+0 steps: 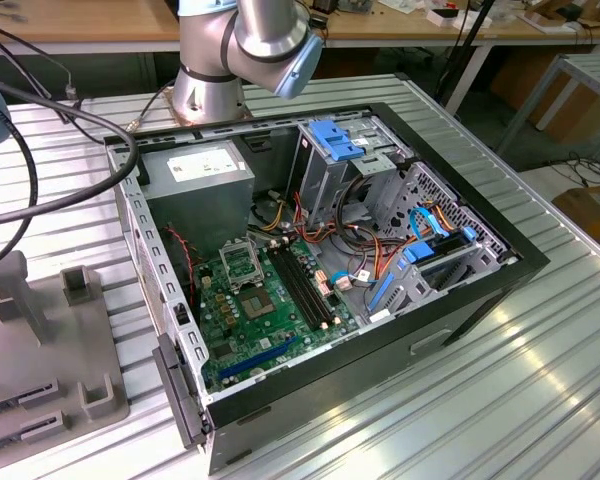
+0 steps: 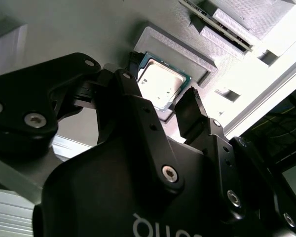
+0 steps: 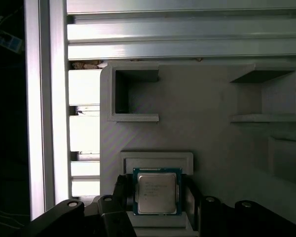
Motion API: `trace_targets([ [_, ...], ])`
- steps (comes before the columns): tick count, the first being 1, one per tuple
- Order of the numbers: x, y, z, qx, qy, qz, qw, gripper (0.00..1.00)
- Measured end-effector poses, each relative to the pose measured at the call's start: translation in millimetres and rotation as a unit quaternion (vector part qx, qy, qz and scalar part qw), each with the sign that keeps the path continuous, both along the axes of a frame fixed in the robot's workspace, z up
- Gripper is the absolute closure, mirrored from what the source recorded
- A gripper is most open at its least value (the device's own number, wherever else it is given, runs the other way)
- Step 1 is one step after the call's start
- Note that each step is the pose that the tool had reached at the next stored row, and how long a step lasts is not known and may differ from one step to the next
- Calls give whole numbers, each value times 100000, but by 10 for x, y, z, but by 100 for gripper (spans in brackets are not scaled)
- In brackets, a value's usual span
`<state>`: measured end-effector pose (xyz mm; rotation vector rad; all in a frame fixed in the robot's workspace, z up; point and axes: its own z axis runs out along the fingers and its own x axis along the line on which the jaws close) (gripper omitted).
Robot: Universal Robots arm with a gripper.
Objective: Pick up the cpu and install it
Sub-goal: 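Pick up the cpu and move it towards the insertion slot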
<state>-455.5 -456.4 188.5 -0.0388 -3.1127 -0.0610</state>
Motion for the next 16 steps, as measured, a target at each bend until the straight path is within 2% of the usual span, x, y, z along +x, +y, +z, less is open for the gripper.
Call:
trace_targets([
  [5, 1, 0, 2, -12, 3, 3, 100000, 43],
  [8, 2, 1, 6, -233, -5, 6, 100000, 43],
  [10, 0, 4, 6, -565, 0, -3, 99998, 43],
  [16, 1, 3, 6, -649, -5, 3, 99998, 43],
])
